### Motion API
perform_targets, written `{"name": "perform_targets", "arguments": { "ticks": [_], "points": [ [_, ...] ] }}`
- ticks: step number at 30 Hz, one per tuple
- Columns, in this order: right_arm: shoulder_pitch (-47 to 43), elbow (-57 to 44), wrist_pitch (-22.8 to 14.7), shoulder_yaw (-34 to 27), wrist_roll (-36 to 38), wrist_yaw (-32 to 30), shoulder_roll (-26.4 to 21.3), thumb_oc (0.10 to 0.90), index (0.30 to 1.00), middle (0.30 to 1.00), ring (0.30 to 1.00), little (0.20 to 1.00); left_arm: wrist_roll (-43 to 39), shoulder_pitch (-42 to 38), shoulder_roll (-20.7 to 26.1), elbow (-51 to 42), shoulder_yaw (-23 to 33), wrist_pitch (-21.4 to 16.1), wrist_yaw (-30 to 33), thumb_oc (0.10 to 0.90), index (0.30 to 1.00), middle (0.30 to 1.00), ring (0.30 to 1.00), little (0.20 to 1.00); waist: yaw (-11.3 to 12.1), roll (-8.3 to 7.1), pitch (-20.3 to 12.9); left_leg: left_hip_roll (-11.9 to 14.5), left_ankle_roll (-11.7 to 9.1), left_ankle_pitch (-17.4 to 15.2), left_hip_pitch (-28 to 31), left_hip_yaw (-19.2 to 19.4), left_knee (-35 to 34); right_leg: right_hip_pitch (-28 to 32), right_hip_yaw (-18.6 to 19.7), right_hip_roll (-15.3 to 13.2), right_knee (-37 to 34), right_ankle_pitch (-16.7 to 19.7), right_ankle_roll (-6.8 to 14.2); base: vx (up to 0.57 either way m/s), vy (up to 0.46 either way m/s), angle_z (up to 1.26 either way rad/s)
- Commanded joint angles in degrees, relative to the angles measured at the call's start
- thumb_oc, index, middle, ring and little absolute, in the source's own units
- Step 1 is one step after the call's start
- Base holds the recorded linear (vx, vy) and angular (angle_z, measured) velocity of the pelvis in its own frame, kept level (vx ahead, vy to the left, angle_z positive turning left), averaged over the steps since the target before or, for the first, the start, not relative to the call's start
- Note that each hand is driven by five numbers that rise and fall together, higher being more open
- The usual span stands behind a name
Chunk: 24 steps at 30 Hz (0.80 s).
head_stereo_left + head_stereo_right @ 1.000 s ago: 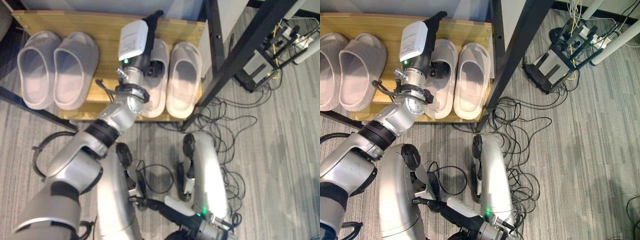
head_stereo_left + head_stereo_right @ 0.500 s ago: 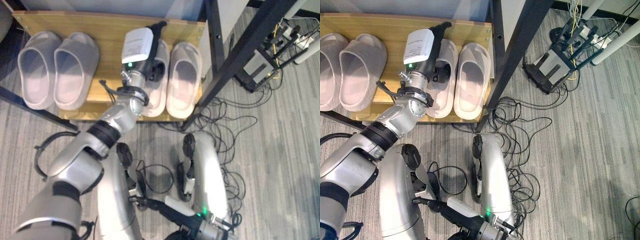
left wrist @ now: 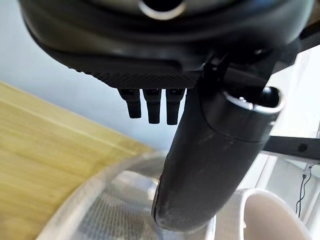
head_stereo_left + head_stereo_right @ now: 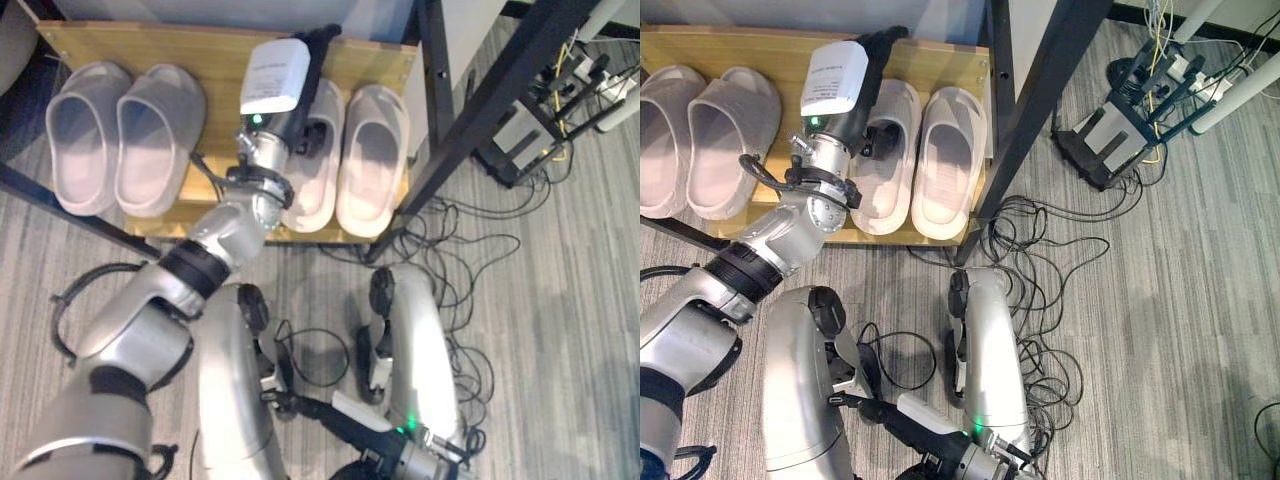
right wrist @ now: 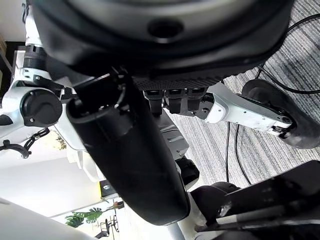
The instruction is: Arrange the slippers neatly on the shoe rack.
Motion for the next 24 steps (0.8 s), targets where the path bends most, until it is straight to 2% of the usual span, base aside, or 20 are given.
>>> {"name": "perform_targets", "arguments": {
  "ticks": [1, 9, 14, 22, 23, 24],
  "points": [
    [-3.16, 9.82, 4.71, 1.45, -0.26, 4.22, 1.02, 0.8, 0.9, 0.9, 0.9, 0.9, 1.21, -3.52, 3.36, -7.97, 5.24, -3.56, 2.66, 0.8, 0.9, 0.9, 0.9, 0.9, 3.55, 2.24, -1.29, -5.48, 0.3, 2.18, -2.08, -6.52, 2.78, -0.59, 8.01, 0.31, 0.55, 3.68, -4.51, 0.0, -0.012, 0.04],
    [-2.38, 9.9, 5.06, 0.95, -0.15, 4.52, 1.06, 0.8, 0.9, 0.9, 0.9, 0.9, 0.38, 0.64, 3.44, -11.6, 7.07, -5.05, 1.34, 0.8, 0.9, 0.9, 0.9, 0.9, 3.83, 2.78, -1.29, -5.7, 0.01, 2.3, -2.08, -6.59, 3.09, -0.59, 8.17, 0.21, 1.13, 3.46, -4.81, 0.0, -0.004, 0.02],
    [-1.71, 9.92, 4.84, -0.22, 0.36, 4.29, 1.59, 0.8, 0.9, 0.9, 0.9, 0.9, -3.11, 6.03, 4.33, -14.8, 9.04, -9.55, 2.13, 0.8, 0.9, 0.9, 0.9, 0.9, 3.76, 2.97, -1.29, -5.86, -0.35, 2.57, -2.08, -6.93, 3.32, -0.59, 8.44, 0.47, 1.54, 3.73, -4.54, 0.0, 0.0, 0.0],
    [-0.13, 10.08, 5.02, -2.01, 0.5, 3.41, 1.07, 0.8, 0.9, 0.9, 0.9, 0.9, -9.62, 10.01, 5.13, -19.39, 12.48, -12.56, 3.64, 0.8, 0.9, 0.9, 0.9, 0.9, 4.07, 2.83, -1.29, -6.36, -0.81, 3.08, -2.08, -7.3, 2.73, -0.59, 8.88, 0.43, 1.41, 4.5, -4.52, 0.0, 0.0, 0.0],
    [0.95, 8.86, 4.38, -2.8, 1.04, 3.12, 0.93, 0.8, 0.9, 0.9, 0.9, 0.9, -8.54, 10.8, 5.83, -24.15, 14.13, -14.85, 6.9, 0.8, 0.9, 0.9, 0.9, 0.9, 4.36, 2.81, -1.29, -6.32, -0.82, 2.87, -2.08, -7.44, 2.78, -0.59, 8.54, 0.3, 1.27, 4.48, -4.44, 0.0, 0.0, 0.0],
    [1.03, 8.7, 4.4, -2.84, 1.07, 3.17, 0.73, 0.8, 0.9, 0.9, 0.9, 0.9, -8.37, 11.27, 5.88, -24.61, 14.4, -14.76, 7.0, 0.8, 0.9, 0.9, 0.9, 0.9, 4.32, 2.92, -1.29, -6.29, -0.83, 2.86, -2.08, -7.5, 2.82, -0.59, 8.48, 0.34, 1.28, 4.53, -4.45, 0.0, 0.0, 0.0]
  ]
}}
